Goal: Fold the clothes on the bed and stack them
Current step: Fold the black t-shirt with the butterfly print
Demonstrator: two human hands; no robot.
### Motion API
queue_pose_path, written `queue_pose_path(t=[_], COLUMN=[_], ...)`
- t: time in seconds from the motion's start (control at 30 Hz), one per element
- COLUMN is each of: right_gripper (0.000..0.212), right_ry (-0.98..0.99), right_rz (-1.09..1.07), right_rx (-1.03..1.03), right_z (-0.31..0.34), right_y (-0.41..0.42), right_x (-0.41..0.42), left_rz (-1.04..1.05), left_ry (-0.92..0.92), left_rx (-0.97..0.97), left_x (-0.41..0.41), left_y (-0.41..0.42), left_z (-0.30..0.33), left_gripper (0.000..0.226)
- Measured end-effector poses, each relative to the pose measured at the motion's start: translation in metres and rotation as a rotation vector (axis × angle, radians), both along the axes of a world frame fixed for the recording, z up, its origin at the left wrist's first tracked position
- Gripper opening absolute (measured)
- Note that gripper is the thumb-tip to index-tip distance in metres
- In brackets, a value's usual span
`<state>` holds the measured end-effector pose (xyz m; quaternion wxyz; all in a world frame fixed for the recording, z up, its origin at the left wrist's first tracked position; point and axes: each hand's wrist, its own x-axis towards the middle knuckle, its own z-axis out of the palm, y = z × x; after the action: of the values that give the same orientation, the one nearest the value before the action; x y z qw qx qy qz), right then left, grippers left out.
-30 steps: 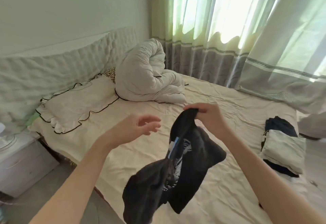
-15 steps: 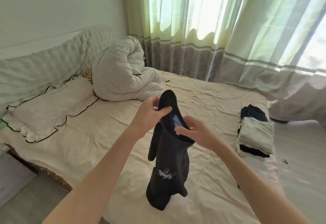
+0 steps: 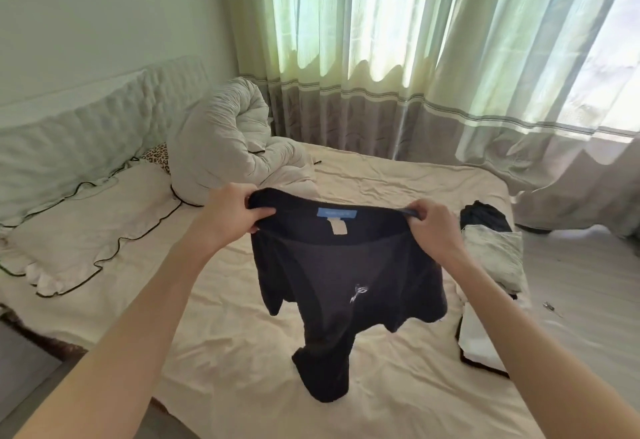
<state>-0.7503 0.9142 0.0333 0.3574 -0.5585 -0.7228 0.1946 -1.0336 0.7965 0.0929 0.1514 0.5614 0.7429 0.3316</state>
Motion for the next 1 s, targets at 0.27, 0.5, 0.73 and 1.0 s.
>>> queue_pose_path(t=[0.27, 0.5, 0.73, 1.0], right_gripper=[0.016, 0.021, 0.011, 0.044], right_ry=[0.199, 0.09, 0.293, 0.134], right_rz=[-0.044, -0.022, 0.035, 0.469], right_rx=[0.212, 0.307, 0.159, -0.042], right_z=[0.052, 0.093, 0.099, 0.1], right_y=[0.007, 0.011, -0.016, -0.053], right_x=[0.01, 0.016, 0.027, 0.047], left_rz=[-0.085, 0.165, 0.126, -0.037], left_ry=[-0.126, 0.061, -0.109, -0.254], left_rx=[0.05, 0.386, 0.349, 0.25], left_x=[-0.001, 0.015, 0.007, 0.005], left_y=[0.002, 0.015, -0.002, -0.045], left_z=[0.038, 0.06, 0.054, 0.039], left_gripper=[0.024, 0.009, 0.003, 0.022])
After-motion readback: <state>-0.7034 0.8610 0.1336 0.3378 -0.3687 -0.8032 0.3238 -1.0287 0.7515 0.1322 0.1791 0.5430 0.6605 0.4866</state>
